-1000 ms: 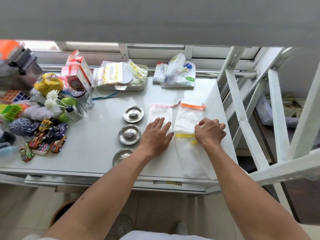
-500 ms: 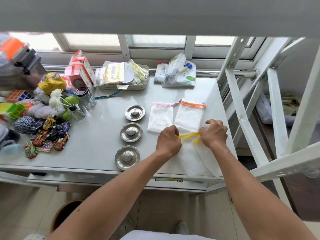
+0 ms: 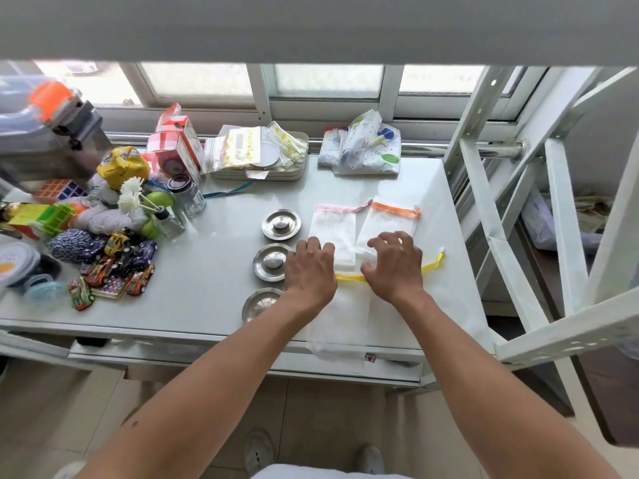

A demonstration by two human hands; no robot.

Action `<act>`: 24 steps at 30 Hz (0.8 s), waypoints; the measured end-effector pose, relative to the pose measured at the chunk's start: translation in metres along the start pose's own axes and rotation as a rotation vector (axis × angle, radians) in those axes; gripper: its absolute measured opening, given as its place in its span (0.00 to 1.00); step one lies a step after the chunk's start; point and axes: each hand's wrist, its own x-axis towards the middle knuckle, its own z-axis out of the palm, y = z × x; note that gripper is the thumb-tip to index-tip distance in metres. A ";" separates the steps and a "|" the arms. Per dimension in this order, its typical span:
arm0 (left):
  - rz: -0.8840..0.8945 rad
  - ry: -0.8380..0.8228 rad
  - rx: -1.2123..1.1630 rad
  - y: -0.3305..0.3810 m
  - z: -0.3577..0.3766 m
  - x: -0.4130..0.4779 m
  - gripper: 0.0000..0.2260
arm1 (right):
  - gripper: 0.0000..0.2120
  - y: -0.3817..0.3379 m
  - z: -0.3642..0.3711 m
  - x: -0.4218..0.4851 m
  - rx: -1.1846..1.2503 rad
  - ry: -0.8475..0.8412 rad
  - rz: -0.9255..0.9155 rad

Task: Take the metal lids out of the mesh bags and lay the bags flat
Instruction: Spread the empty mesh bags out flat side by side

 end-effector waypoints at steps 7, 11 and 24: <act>0.077 -0.159 -0.066 -0.009 0.000 0.033 0.17 | 0.15 0.004 -0.008 0.006 -0.177 -0.082 0.123; 0.088 -0.158 -0.110 -0.013 0.004 0.042 0.14 | 0.10 0.015 -0.011 0.007 -0.188 -0.046 0.113; 0.398 -0.119 -0.173 -0.017 0.009 0.030 0.19 | 0.13 0.036 -0.020 0.003 0.021 0.022 0.095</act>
